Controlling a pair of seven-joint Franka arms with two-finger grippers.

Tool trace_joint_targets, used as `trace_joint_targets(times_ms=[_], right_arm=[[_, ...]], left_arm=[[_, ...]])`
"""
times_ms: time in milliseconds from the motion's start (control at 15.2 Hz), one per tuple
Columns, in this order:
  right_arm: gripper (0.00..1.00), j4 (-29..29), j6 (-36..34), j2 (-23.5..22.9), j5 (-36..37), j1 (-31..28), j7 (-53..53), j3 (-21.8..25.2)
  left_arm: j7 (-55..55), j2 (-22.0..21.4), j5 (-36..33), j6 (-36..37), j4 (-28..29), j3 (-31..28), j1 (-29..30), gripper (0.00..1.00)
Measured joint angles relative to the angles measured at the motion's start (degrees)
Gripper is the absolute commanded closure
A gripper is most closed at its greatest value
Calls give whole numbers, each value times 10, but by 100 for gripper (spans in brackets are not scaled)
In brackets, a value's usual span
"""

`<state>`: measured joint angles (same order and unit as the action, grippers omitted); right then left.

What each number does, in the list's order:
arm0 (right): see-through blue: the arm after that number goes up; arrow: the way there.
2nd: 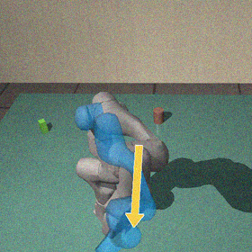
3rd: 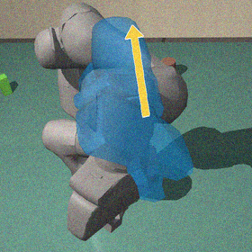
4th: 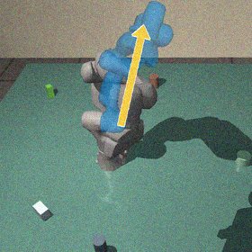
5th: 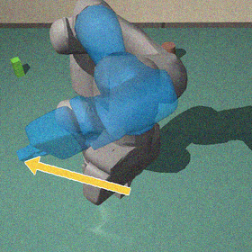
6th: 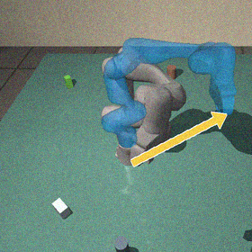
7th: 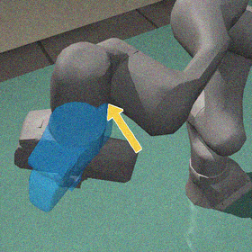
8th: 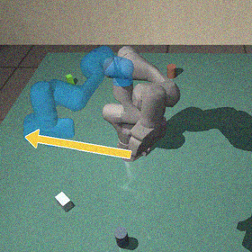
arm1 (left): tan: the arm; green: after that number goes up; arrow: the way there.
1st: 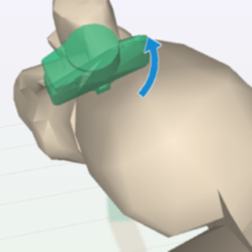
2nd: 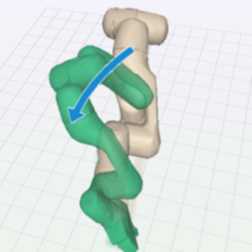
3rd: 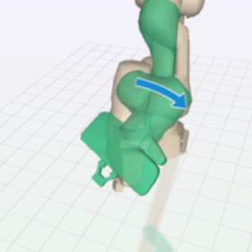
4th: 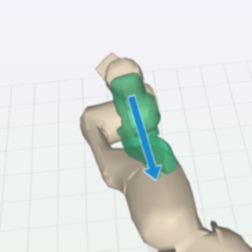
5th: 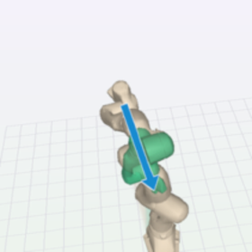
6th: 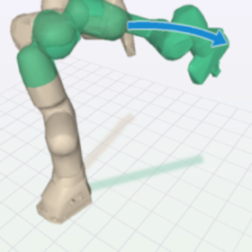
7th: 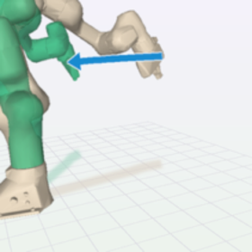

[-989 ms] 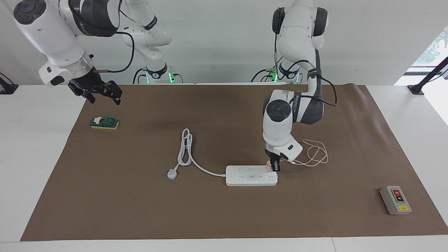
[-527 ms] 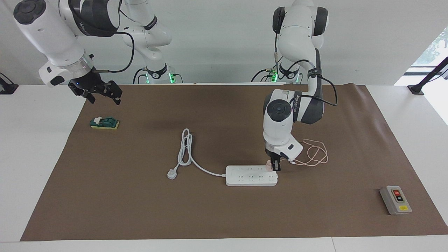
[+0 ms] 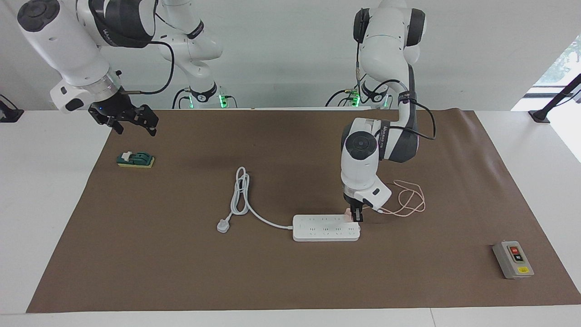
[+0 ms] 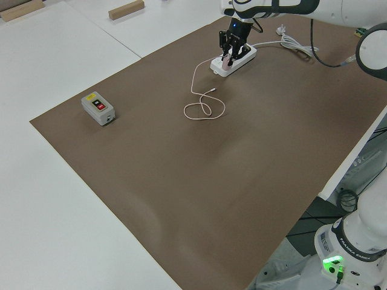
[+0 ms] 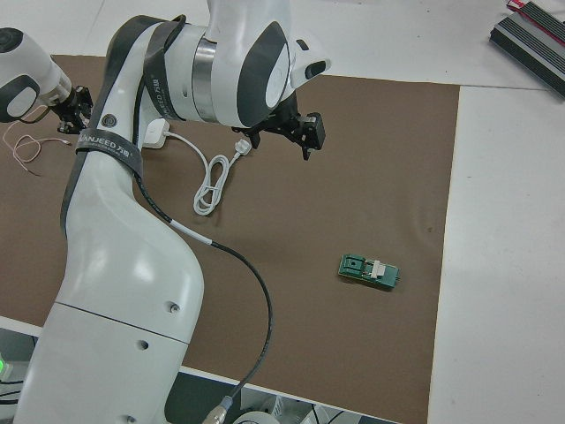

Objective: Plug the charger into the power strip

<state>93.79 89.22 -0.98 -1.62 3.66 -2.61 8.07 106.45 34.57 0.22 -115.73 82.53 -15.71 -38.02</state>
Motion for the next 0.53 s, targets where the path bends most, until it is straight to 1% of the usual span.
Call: trace_joint_targets(times_ms=[527], right_arm=[[0, 0, 0, 0, 0, 0, 0, 0]], left_arm=[[0, -1, -2, -3, 3, -1, -2, 100]])
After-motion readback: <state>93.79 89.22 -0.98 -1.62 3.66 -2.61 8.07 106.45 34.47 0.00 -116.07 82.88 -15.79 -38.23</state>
